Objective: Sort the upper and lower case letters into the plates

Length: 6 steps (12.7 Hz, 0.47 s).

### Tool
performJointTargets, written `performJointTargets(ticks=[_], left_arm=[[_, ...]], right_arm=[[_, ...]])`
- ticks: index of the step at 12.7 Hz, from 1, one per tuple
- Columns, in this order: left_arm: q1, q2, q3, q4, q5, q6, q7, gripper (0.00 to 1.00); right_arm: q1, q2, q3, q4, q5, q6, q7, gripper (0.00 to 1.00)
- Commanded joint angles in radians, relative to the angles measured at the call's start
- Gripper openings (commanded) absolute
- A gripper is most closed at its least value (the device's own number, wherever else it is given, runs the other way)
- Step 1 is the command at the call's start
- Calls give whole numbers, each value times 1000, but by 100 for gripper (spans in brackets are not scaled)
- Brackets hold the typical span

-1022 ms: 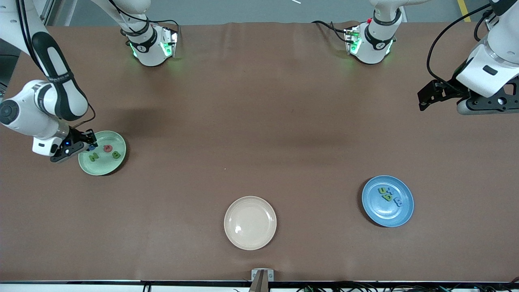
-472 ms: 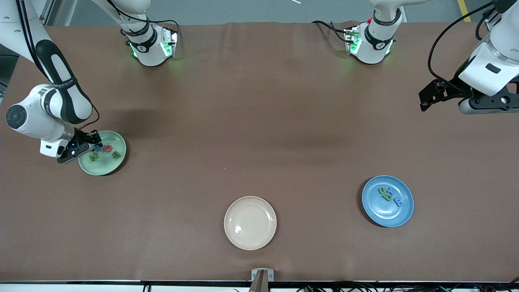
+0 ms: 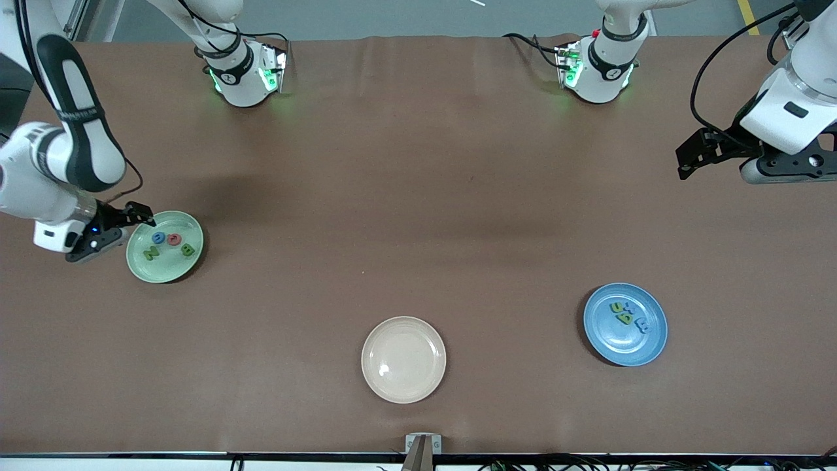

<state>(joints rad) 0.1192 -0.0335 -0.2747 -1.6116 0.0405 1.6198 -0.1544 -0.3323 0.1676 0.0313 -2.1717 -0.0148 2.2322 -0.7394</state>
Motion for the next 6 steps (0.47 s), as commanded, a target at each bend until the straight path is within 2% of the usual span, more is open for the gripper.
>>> performJointTargets(ticks=[1, 3, 4, 6], left_arm=[[7, -2, -3, 1, -21, 12, -2, 100], [8, -2, -3, 2, -21, 12, -2, 100], [8, -2, -3, -1, -21, 12, -2, 100], [8, -2, -3, -1, -21, 12, -2, 100]], right_arm=[[80, -198, 5, -40, 33, -155, 173, 100], [128, -264, 5, -21, 111, -236, 274, 100], [148, -266, 5, 21, 146, -282, 340, 100], [206, -266, 6, 151, 154, -412, 485, 100]])
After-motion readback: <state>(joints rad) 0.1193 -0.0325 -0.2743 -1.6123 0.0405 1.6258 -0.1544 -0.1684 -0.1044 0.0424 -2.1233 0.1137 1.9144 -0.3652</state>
